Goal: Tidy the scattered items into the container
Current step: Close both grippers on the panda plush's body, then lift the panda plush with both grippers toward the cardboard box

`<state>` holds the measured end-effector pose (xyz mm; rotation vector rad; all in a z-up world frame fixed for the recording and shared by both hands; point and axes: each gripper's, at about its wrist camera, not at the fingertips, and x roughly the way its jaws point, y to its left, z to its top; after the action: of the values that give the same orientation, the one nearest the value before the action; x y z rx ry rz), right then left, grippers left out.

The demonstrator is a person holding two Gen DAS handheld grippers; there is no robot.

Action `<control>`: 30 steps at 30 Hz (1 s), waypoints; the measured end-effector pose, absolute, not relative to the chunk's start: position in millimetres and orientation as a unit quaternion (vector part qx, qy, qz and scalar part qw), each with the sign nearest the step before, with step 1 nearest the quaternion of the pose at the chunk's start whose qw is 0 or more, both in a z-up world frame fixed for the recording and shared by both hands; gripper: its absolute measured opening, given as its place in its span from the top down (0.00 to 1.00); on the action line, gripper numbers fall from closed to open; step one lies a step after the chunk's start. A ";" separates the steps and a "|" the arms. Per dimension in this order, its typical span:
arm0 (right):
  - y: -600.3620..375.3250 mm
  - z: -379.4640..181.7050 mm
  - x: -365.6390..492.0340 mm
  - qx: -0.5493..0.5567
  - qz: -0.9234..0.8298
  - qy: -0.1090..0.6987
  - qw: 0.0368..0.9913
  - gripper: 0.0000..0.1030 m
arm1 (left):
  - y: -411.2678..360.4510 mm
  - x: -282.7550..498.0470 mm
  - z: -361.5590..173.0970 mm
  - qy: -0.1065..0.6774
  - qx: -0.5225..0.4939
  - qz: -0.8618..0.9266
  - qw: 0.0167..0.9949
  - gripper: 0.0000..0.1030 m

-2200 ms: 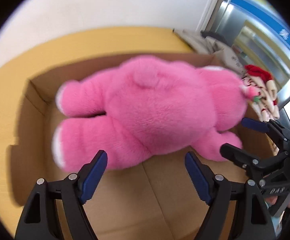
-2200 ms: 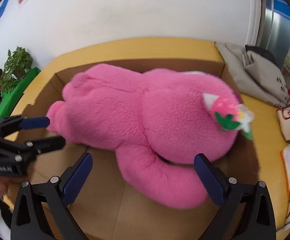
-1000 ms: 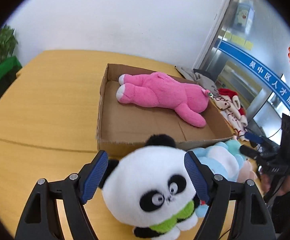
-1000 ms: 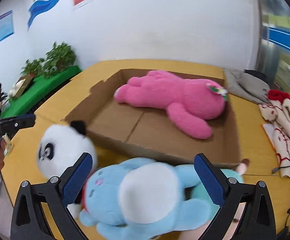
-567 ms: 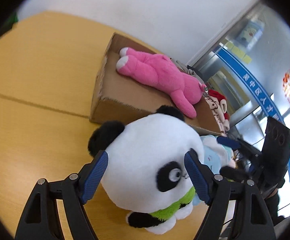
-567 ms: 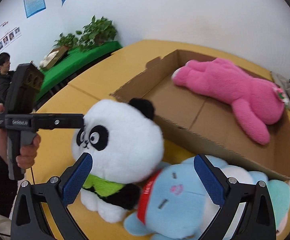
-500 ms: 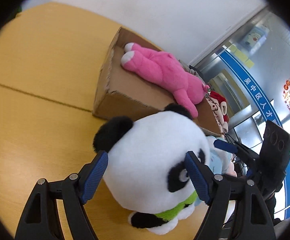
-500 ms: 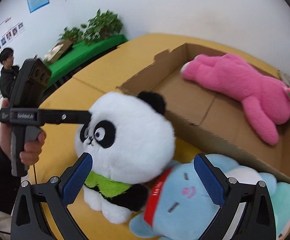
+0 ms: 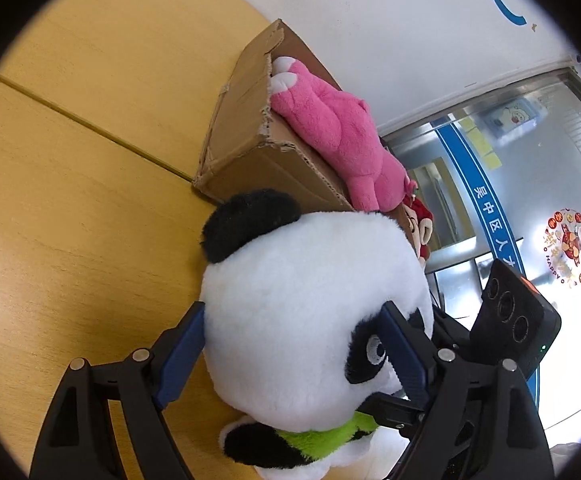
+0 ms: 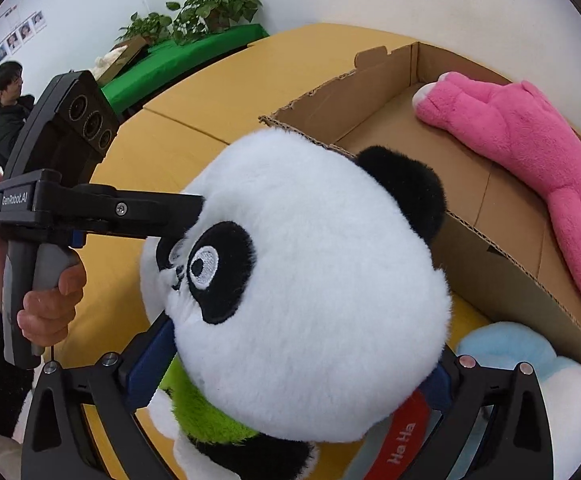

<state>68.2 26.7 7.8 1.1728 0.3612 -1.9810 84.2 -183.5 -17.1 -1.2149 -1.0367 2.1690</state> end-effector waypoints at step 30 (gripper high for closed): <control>93.1 153.1 72.2 0.293 -0.871 0.070 0.389 0.11 | -105.4 68.5 179.9 -0.170 -0.305 0.891 0.290 0.32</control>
<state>72.2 93.1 153.1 0.7457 0.1772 -2.2145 68.5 -105.4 179.9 -0.8138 -0.4527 2.3767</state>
